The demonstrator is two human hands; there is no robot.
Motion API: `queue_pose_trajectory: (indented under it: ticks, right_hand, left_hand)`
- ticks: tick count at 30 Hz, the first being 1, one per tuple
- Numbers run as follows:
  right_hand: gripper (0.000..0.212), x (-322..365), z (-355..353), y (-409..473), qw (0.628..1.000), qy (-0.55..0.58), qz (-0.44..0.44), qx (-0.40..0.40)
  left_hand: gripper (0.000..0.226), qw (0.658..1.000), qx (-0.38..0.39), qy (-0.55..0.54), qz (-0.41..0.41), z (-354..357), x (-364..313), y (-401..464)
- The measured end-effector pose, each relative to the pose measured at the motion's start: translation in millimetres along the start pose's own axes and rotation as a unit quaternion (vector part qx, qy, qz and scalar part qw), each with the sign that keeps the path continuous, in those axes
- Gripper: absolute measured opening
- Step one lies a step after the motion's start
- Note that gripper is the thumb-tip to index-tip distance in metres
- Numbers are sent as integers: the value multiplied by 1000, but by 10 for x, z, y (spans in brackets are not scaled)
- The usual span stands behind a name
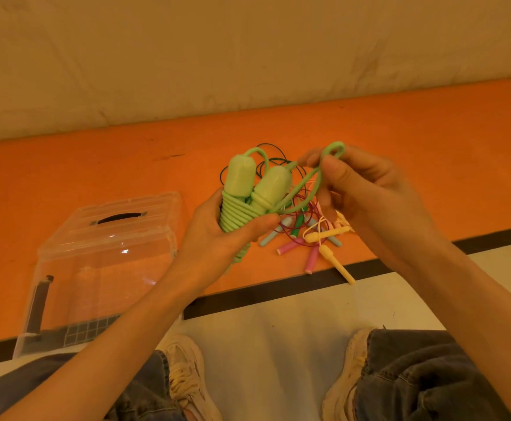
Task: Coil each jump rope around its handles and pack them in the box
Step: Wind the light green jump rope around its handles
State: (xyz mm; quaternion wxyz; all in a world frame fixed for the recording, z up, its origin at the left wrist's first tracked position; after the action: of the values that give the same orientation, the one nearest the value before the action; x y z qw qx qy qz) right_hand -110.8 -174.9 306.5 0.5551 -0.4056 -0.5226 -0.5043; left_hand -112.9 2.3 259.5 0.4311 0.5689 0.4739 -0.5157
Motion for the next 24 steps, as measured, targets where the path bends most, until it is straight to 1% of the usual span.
queue_pose_trajectory:
  ticks: [1, 3, 5, 6, 8, 11, 12, 14, 15, 17, 19, 21, 24]
  right_hand:
    - [19, -10, -9, 11, 999, 48, 23, 10]
    - [21, -23, -52, 29, 993, 94, 69, 32]
    - [27, -42, -102, 41, 992, 66, 97, 53]
    - [30, -49, -120, 38, 992, 39, 101, 59]
    - [32, -46, -120, 23, 994, -14, 91, 61]
    - [32, 0, -52, -6, 994, -67, 62, 66]
    - [33, 13, -26, -10, 994, -60, 58, 73]
    - [44, 21, 2, -8, 993, -20, 66, 95]
    - [50, 18, 6, -5, 991, 8, 78, 107]
    - [54, 7, 18, -7, 982, 62, 108, 144]
    - [54, -11, 27, -20, 967, 101, 139, 189]
    - [55, -28, 22, -27, 954, 122, 159, 223]
    - [50, -41, 14, -36, 937, 138, 177, 268]
  left_hand:
    - [23, 1000, 7, -20, -11, -9, 2, 0]
    - [38, 996, 32, -78, -38, -32, 49, 0]
    - [55, 981, 65, -168, -65, -31, 100, -8]
    - [59, 970, 85, -214, -74, -21, 114, -13]
    - [57, 948, 126, -281, -85, 6, 122, -25]
    - [56, 922, 174, -332, -96, 31, 122, -51]
    - [55, 917, 183, -341, -100, 34, 127, -56]
    - [52, 908, 196, -356, -105, 38, 126, -63]
    - [50, 904, 200, -362, -106, 39, 123, -66]
    - [46, 900, 211, -366, -105, 34, 113, -63]
    - [43, 906, 228, -344, -97, 39, 97, -69]
    - [43, 918, 240, -301, -89, 46, 98, -80]
    - [47, 929, 239, -269, -89, 46, 114, -99]
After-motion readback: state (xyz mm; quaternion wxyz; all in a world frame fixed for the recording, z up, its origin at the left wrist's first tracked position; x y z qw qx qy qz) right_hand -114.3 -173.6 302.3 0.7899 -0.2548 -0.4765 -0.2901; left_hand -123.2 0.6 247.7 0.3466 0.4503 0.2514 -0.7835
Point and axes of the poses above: each hand's wrist, its own y-axis towards the middle knuckle, its own z-axis out of the palm, x = y × z, the point moved 3 cm from there along y, towards the middle knuckle
